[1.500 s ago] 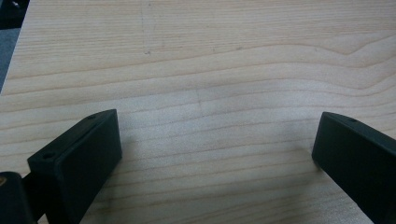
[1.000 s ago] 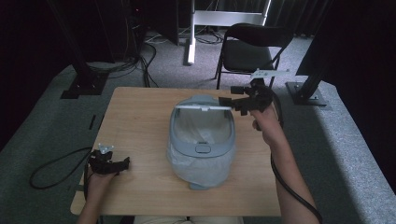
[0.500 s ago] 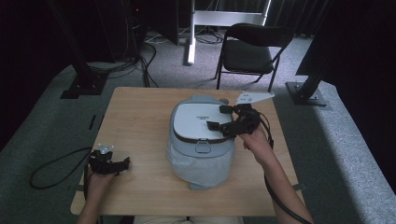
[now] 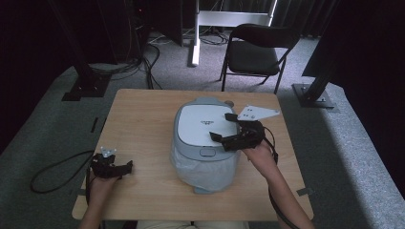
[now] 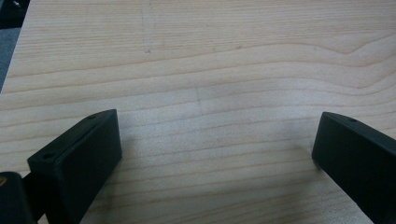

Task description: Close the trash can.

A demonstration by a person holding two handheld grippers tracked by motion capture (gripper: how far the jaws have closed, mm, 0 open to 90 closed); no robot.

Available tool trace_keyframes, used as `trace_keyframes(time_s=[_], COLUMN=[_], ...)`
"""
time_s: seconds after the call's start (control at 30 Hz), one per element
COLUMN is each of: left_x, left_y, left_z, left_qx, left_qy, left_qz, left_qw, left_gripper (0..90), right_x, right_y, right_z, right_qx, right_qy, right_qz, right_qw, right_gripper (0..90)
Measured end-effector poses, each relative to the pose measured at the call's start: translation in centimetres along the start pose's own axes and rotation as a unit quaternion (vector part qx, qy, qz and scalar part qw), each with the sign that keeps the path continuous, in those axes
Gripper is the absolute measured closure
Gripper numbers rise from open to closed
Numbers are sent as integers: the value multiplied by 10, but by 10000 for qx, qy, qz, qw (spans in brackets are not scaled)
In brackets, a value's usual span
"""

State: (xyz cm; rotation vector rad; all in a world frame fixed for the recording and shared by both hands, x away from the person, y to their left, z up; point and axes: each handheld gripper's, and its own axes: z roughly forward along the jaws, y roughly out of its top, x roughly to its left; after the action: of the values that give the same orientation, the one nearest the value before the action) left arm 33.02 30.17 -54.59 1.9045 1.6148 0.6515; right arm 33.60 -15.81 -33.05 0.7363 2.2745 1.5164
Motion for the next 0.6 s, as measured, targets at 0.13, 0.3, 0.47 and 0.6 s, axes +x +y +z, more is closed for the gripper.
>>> trace_keyframes(time_s=[0.13, 0.3, 0.47, 0.6], left_x=[0, -1, -1, -1], left_y=[0, 1, 2, 2], left_z=[0, 1, 2, 2], left_qx=[-3, -2, -9, -10], left_qy=[6, 32, 29, 28], left_qz=[-11, -34, -32, -35], left_qw=[10000, 10000, 10000, 10000], left_gripper=[14, 14, 14, 14], right_x=[1, 2, 7, 11], right_y=[-2, -3, -7, -9], right_z=[0, 0, 0, -1], right_qx=[-55, -87, -131, -198], right_qy=[-33, -72, -295, -320], right_qz=[-1, 20, -58, -31], right_qw=[10000, 9999, 9995, 9993], right_gripper=[123, 123, 123, 123])
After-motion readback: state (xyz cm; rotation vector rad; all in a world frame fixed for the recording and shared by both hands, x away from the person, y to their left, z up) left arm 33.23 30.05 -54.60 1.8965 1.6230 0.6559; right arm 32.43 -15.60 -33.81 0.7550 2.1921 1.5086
